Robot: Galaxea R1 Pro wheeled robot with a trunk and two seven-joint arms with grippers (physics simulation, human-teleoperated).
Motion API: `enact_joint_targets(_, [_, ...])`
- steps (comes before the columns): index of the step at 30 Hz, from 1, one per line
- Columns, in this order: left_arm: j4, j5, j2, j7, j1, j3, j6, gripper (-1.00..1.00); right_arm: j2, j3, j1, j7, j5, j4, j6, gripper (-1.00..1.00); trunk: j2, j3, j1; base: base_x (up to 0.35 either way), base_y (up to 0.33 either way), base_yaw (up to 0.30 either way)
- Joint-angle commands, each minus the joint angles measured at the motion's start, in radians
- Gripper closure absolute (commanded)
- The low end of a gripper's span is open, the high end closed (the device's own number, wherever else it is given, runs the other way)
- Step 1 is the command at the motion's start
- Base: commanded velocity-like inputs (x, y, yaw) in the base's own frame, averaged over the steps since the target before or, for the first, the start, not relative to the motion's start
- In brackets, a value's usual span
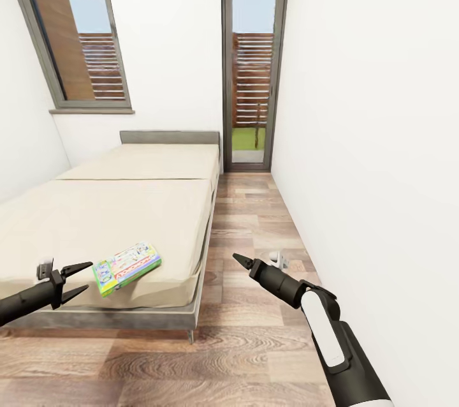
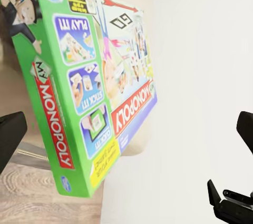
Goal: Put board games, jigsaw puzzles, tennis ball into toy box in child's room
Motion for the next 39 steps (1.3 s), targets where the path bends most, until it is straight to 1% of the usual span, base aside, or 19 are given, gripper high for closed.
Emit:
enact_joint_targets(1, [0.001, 0.000, 0.000, -0.002, -0.001, 0.003, 0.006, -1.00, 0.000, -0.001, -0.001, 0.002, 0.000, 0.000, 0.005, -1.00, -0.001, -0.005, 0.000, 0.000, 0.000, 0.000])
enact_joint_targets(20, [0.001, 0.000, 0.000, -0.001, -0.001, 0.003, 0.005, -1.00, 0.000, 0.000, -0.001, 0.002, 0.000, -0.001, 0.005, -1.00, -0.005, -0.078, 0.009, 0.000, 0.000, 0.000])
enact_joint_targets(39, [0.001, 0.001, -0.002, -0.002, -0.001, -0.001, 0.004, -1.00, 0.000, 0.000, -0.001, 0.002, 0.000, -0.001, 0.005, -1.00, -0.005, -0.078, 0.009, -0.014, -0.013, 0.000])
